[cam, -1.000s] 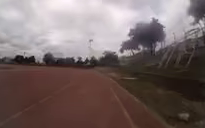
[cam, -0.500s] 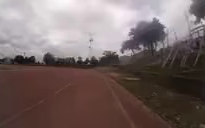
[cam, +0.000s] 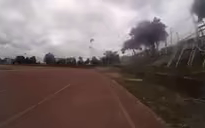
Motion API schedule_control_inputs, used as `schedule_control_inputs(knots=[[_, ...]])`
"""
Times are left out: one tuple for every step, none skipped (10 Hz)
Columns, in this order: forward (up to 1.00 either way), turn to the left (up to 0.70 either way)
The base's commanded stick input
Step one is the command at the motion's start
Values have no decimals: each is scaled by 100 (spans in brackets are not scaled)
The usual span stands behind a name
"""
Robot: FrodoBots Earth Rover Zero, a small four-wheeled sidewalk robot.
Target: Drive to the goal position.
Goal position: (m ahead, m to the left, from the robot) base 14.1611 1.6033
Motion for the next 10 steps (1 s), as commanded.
schedule_control_inputs(knots=[[70,0],[70,0],[70,0],[70,0],[70,0],[70,0],[70,-7],[70,-13],[70,-17],[70,-19]])
